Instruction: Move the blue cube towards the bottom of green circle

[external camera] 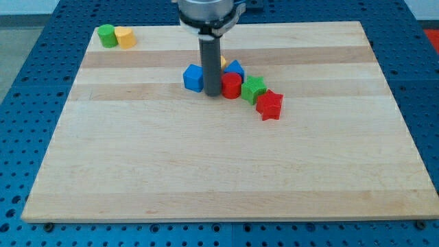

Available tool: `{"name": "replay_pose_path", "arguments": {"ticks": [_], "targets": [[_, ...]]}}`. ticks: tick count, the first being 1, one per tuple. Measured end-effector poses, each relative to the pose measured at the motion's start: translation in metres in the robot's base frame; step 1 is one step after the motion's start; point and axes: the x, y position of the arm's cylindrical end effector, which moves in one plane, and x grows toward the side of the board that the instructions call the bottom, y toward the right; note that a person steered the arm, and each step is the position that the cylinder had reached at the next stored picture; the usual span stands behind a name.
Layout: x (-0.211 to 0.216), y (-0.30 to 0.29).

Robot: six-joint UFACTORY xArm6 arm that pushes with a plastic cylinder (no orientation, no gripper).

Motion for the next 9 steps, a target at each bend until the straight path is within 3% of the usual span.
{"name": "replay_pose_path", "arguments": {"ticks": [1,4,6,9], "targets": [[-0.012,-0.005],[-0.013,-0.114],[-0.062,-0.178],[-0.071,-0.239]]}}
